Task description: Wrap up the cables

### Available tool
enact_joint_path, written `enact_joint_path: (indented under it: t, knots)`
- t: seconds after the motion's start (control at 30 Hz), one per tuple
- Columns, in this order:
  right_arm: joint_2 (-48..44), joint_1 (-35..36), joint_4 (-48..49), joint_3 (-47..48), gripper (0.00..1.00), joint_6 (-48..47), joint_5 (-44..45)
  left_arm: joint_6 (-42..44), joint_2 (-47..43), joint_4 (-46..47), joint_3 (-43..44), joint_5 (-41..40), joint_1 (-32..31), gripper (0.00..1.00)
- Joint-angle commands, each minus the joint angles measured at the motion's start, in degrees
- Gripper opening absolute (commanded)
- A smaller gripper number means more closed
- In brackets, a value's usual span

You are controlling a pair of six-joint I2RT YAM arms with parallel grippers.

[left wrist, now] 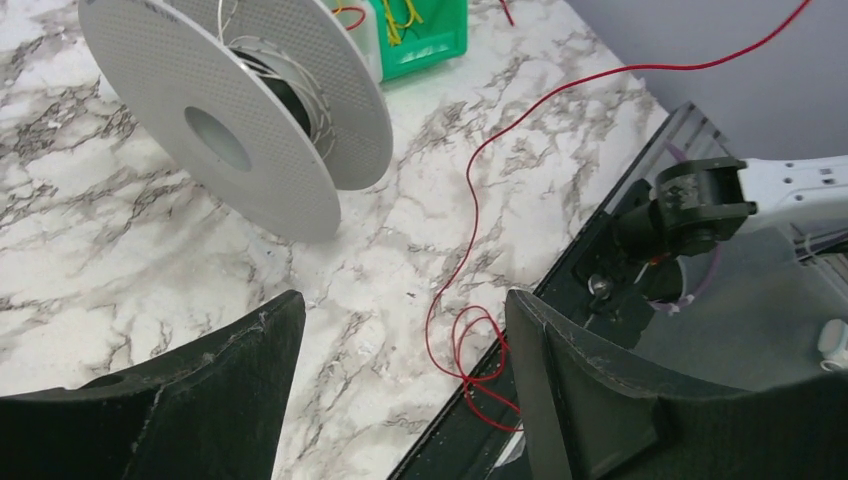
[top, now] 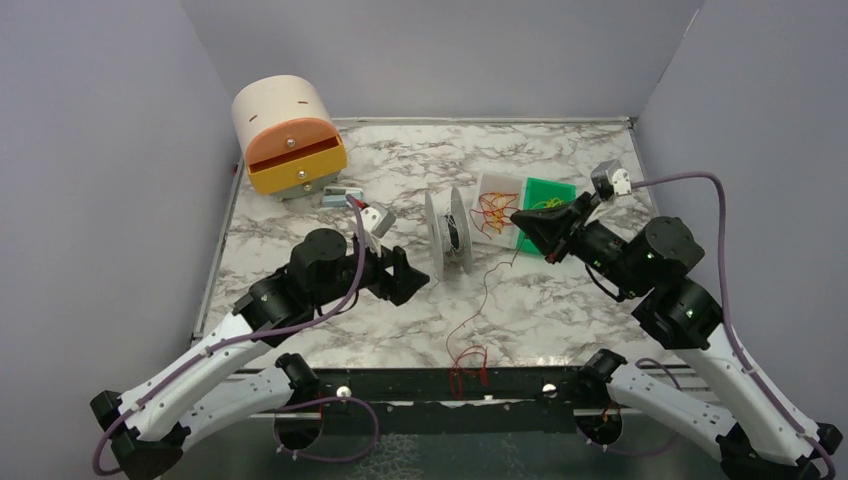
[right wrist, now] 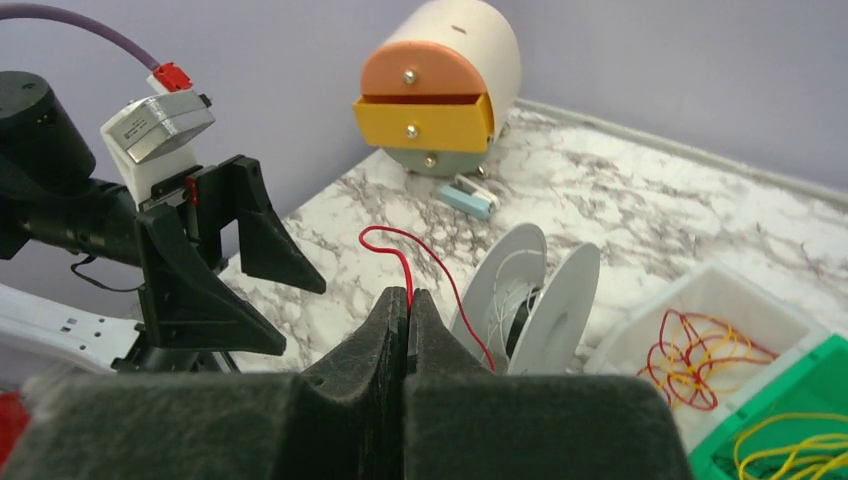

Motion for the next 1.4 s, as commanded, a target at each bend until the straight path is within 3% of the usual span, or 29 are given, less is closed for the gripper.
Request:
enact_joint_path:
  t: [0.0,0.47,0.73,0.93,1.37]
  knots:
    - [2.6,0.0,-8.8,3.6,0.01,4.5,5.2,1.2,3.4,0.9,1.4,-4.6,0.1,0.76]
    - [7.6,0.0,-7.7,-0.7,0.01,24.3,0.5,-0.1,9.9,6.4,1.5,-14.7,0.1,0.81]
    - [10.4,0.0,-5.8,-2.8,0.01,35.1,4.1,-0.2,9.2,17.5,-4.1,-10.8,0.1,0.81]
    - [11.1,0.0,-2.5,-4.6,0.01,39.8,5.4,-0.2,9.5,24.2,-7.8,-10.5,0.1,0.81]
    - [12.3,0.0,1.8,-7.6,0.01,43.4,10.4,-2.7,18.7,27.0,-5.7,-17.0,-0.5,0.81]
